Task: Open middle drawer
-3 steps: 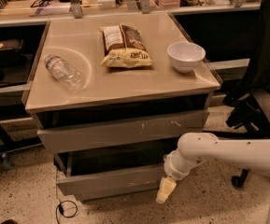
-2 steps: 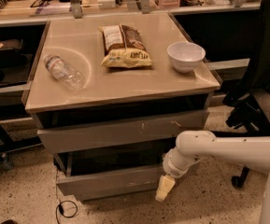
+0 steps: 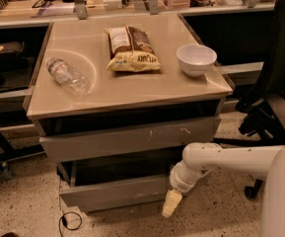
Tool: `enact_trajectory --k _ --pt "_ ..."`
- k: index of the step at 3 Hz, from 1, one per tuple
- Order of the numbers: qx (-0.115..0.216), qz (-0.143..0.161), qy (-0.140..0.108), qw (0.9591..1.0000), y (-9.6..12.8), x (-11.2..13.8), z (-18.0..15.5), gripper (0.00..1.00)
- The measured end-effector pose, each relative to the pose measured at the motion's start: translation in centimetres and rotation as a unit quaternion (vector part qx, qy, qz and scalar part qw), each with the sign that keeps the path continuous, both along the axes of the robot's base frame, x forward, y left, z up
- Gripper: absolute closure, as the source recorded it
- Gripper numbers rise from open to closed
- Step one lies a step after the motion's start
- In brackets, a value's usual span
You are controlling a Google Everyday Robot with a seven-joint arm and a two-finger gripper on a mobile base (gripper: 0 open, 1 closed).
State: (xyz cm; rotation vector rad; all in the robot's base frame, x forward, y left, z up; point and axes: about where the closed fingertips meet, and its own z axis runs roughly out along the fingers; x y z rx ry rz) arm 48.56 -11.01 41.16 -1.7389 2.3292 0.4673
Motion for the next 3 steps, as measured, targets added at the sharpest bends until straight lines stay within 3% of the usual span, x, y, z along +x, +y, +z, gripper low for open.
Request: enact_trajectory --k 1,2,3 --pt "-0.002 0.002 0.006 1.0 -0.1 -0.4 0.0 0.0" --pt "-0.005 0.003 0.024 0.9997 -0.5 -2.4 0.0 0.0" --pt "-0.005 0.003 0.024 0.9997 -0.5 -2.4 0.2 0.0"
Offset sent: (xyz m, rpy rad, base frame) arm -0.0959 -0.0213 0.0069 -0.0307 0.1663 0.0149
